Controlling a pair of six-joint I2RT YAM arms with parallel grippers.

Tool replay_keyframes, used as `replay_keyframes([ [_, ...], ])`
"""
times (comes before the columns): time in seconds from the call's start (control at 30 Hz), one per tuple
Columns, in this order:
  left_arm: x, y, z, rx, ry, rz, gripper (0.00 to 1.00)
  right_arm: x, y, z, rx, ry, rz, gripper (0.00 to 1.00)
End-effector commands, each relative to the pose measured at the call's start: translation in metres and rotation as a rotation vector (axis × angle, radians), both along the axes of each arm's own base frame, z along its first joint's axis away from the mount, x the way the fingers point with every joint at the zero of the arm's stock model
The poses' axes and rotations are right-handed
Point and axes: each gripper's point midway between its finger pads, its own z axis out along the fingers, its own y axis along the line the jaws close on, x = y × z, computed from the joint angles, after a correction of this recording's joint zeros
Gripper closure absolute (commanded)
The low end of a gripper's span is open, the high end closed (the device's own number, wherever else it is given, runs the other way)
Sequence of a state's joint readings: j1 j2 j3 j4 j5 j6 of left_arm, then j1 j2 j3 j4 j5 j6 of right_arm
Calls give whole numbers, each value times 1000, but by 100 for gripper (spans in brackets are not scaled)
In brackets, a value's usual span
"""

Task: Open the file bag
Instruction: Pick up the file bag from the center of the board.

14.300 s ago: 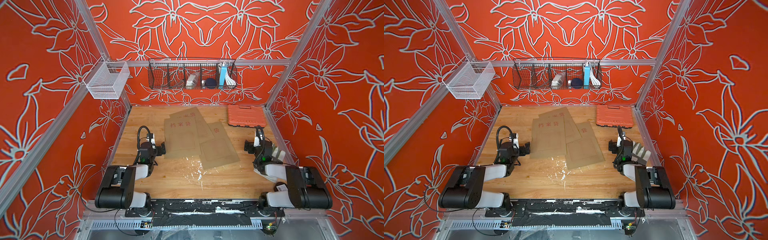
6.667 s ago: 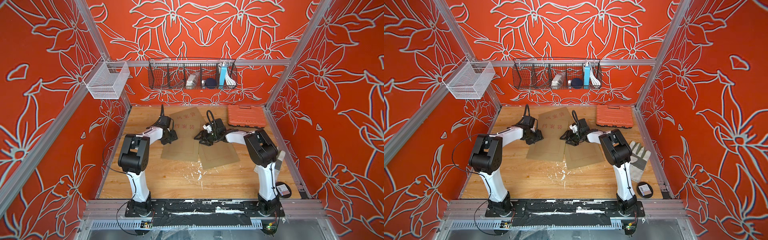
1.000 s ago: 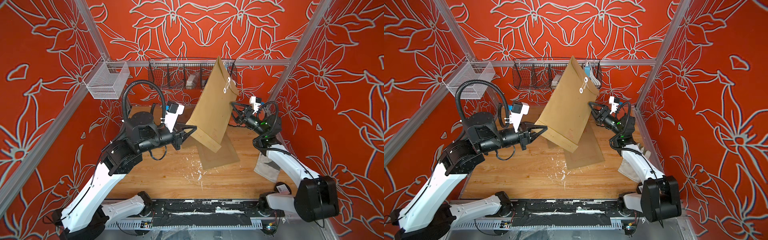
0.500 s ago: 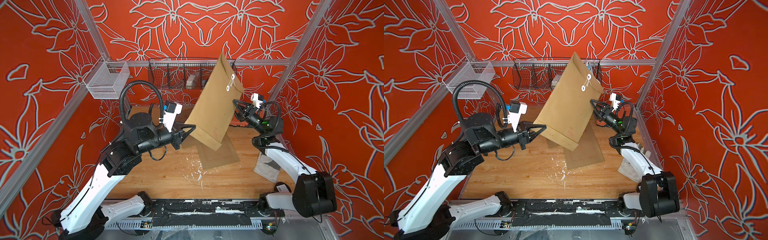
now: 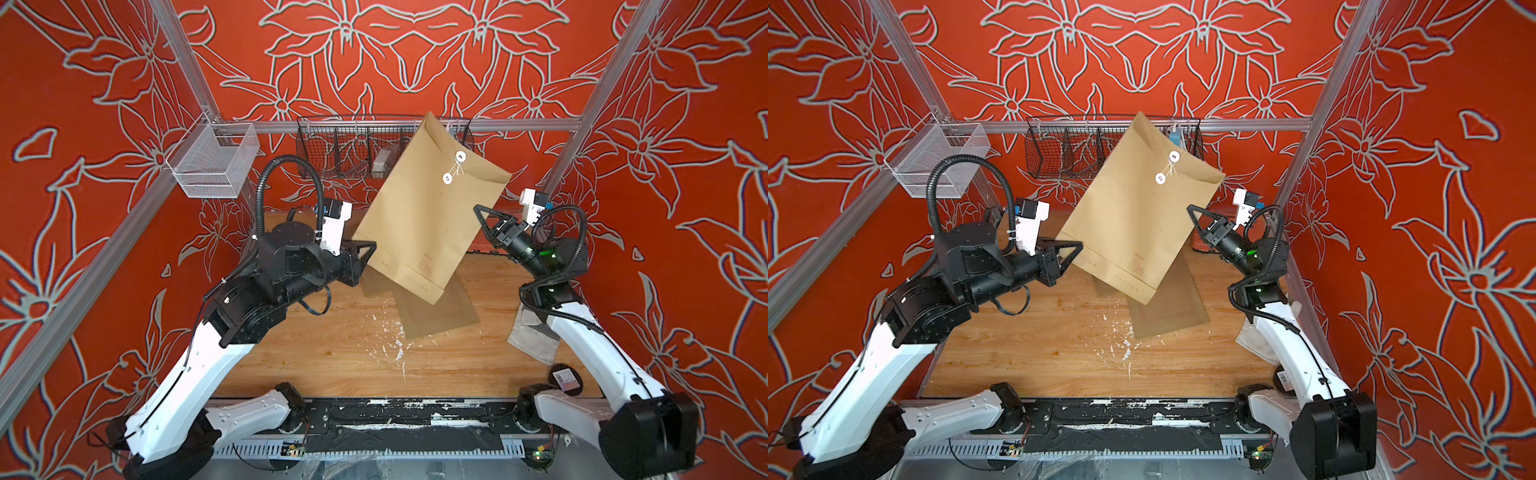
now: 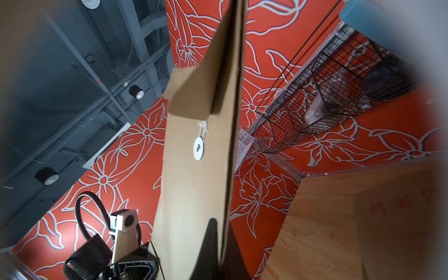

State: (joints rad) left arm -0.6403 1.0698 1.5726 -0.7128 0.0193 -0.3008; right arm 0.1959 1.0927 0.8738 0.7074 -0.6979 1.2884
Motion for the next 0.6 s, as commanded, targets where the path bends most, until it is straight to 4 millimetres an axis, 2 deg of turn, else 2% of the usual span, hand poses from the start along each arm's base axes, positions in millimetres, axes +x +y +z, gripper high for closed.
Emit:
replay_keyframes([
  [0.0,16,16,-9,4,61,87,35,-5,-4,-8,-152,-29,-78,100],
  [0.03,21,21,-11,0,70,104,25,-7,-7,-12,-213,-25,-105,100],
  [0.1,30,33,-15,-6,87,140,16,-12,-14,-16,-334,-27,-165,100],
  [0.17,40,47,-21,-11,109,180,12,-18,-21,-19,-452,-33,-211,100],
  [0.27,51,62,-28,-48,132,201,11,-29,-27,-23,-614,-54,-231,100],
  [0.4,53,56,-30,-94,112,131,10,-48,-22,-19,-718,-117,-163,100],
  [0.57,42,30,-30,-166,59,-44,10,-77,-10,4,-723,-272,-76,100],
])
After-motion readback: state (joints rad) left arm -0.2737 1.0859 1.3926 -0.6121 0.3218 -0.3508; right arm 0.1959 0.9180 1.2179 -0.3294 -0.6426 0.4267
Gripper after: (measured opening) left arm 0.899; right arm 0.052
